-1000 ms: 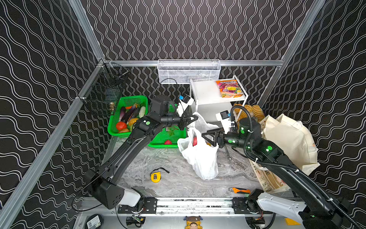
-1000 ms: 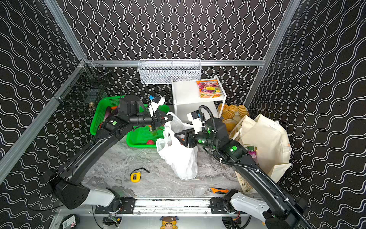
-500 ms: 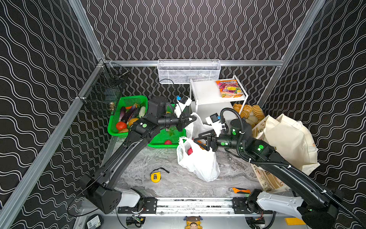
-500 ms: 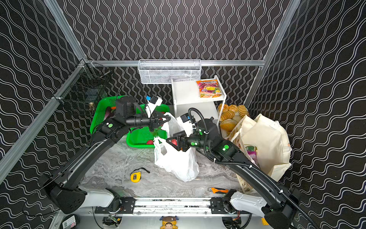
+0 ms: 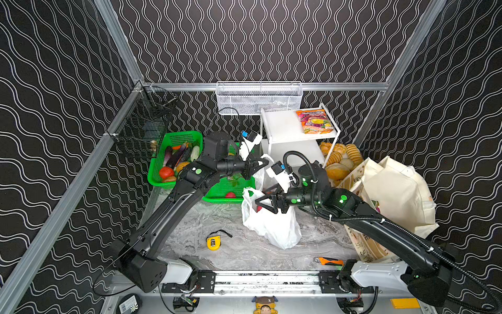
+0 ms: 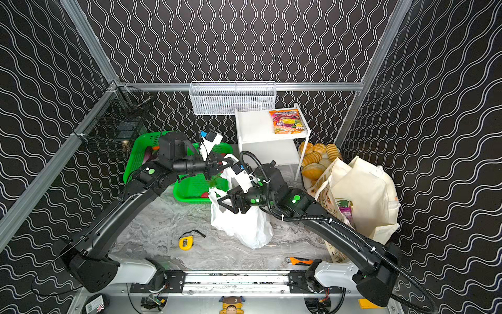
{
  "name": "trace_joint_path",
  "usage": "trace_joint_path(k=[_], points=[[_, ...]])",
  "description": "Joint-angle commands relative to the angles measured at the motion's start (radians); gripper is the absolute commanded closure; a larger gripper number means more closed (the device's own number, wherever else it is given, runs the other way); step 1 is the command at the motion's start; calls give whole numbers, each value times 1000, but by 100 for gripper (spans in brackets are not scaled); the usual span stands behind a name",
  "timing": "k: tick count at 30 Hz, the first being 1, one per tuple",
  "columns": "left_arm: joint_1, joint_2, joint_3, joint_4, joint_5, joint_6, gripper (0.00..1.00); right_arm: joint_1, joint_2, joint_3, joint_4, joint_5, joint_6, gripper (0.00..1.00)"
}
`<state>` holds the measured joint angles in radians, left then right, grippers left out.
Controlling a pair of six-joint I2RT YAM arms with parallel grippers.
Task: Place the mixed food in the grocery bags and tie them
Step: 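Grasp the bag's other handle with the left gripper while the right holds its handle, then lift the bag by both handles, pulling the left gripper away from the right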
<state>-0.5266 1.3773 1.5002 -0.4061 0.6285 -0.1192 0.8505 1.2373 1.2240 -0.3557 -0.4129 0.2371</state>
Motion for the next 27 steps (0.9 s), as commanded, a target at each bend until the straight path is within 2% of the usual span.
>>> trace_joint_path(k=[1, 4, 6, 14, 17, 19, 22, 24, 27], points=[[0, -18, 1, 7, -14, -9, 100, 2, 3, 12, -6, 99, -24, 51], [0, -42, -3, 2, -21, -19, 100, 4, -29, -10, 34, 128, -27, 85], [-1, -63, 3, -18, -23, -29, 100, 4, -75, -33, 64, 143, -33, 98], [0, -203, -18, -122, -51, -160, 100, 2, -347, -201, 219, 347, -33, 100], [-1, -251, 3, -177, -68, -249, 100, 2, -389, -204, 225, 405, -21, 100], [0, -278, 20, -187, -41, -289, 100, 2, -396, -197, 232, 413, -22, 100], [0, -297, 58, -275, -57, -292, 100, 3, -387, -192, 260, 428, -11, 100], [0, -297, 81, -353, -134, -267, 100, 2, -365, -194, 282, 417, -18, 100], [0, -304, 101, -458, -335, -255, 100, -5, -281, -165, 286, 384, -18, 100]])
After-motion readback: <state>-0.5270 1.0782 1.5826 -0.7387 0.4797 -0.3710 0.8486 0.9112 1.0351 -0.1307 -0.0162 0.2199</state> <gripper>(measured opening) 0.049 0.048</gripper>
